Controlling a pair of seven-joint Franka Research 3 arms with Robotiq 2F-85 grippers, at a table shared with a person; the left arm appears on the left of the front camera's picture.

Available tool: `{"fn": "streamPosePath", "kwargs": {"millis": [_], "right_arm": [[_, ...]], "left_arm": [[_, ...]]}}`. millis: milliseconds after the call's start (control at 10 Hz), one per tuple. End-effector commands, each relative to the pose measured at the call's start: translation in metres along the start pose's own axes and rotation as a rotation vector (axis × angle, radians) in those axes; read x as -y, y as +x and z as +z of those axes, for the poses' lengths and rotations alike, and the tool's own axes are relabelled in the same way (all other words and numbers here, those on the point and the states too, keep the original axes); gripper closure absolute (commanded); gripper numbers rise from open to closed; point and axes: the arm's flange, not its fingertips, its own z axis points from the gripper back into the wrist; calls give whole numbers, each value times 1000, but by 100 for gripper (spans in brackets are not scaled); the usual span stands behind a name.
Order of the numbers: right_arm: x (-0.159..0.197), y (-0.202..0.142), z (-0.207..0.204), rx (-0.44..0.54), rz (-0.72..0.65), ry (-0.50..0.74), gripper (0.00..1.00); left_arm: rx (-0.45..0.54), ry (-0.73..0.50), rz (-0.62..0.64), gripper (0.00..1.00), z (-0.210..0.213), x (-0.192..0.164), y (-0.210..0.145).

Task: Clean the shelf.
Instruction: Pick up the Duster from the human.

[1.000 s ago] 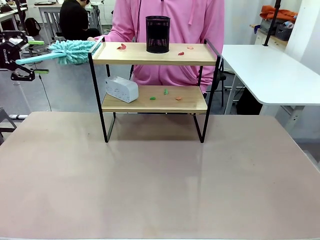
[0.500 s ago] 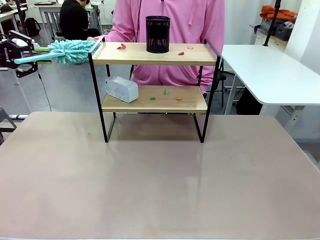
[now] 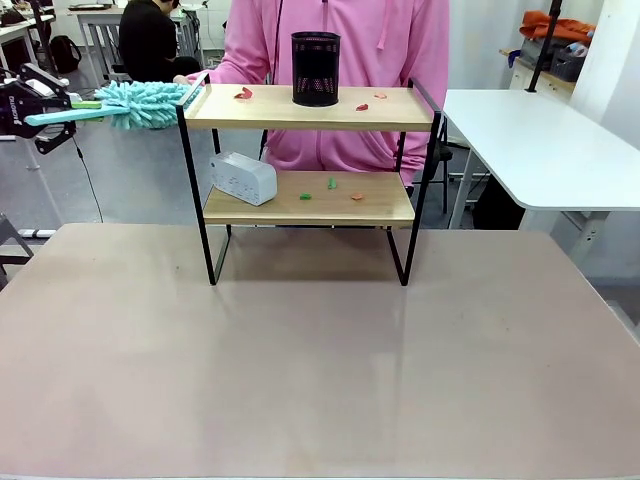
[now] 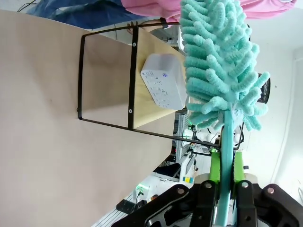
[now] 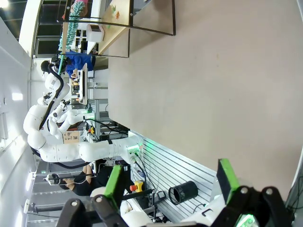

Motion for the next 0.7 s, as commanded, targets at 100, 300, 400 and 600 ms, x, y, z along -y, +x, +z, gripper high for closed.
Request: {"fn": "streamPosePath", "kwargs": {"millis": [100,300,400,600], "right_arm": [[0,-1,3,-10,26,1,0],[0,-1,3,-10,26,1,0],[0,-1,3,-10,26,1,0],[0,-1,3,-10,26,1,0]], "left_arm": [[10,-28,-3,100,-5,1,-8],[-32,-31,-24,100,4,10,-13],[-61,-22,-88,100,19,25,-22],[-148,42,-227,100,62,60,-56]]}}
